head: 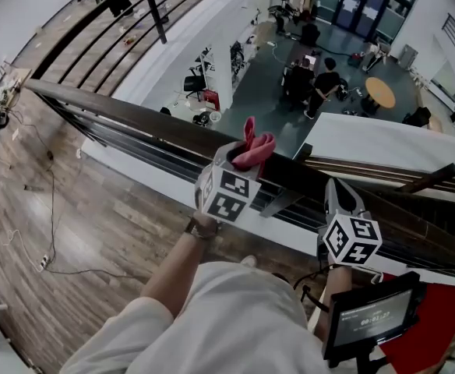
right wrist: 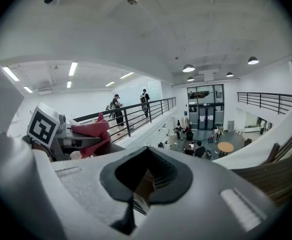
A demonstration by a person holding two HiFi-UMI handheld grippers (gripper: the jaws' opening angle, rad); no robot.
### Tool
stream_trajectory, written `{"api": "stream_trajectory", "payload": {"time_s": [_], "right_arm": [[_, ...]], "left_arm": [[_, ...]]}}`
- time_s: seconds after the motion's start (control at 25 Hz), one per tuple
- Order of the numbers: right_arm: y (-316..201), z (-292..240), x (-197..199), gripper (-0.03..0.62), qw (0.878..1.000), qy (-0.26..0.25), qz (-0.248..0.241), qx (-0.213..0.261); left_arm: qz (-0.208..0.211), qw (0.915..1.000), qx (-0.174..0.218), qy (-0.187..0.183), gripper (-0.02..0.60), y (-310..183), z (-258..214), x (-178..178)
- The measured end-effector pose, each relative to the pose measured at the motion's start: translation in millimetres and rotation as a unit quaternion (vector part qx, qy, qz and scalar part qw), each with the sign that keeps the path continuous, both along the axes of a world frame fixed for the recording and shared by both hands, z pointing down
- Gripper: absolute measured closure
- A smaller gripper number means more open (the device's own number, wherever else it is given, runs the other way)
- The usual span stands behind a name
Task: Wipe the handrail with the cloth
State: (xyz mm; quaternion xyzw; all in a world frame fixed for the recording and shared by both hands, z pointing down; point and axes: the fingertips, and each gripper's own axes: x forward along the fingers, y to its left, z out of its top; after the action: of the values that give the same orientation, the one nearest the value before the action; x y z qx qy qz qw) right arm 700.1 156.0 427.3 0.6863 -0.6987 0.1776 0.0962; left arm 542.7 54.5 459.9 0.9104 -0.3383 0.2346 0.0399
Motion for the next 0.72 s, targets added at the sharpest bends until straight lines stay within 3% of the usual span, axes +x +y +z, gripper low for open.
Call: {"api": "stream_trajectory", "payload": {"time_s": [0.32, 0.72], "right_arm": [[5.6, 0.7, 2.5, 0.591, 1.000, 0.005, -0.023, -0.003], [15.7, 1.6, 5.4, 0.591, 0.999, 0.009, -0.035, -0.011]], "left_arm": [[0.017, 0.9999, 0.000, 0.000, 0.459, 17.7, 1.1, 33.9], [0.042, 0.9984, -0.031, -0.023, 0.459, 30.3, -0.6, 58.1]]}}
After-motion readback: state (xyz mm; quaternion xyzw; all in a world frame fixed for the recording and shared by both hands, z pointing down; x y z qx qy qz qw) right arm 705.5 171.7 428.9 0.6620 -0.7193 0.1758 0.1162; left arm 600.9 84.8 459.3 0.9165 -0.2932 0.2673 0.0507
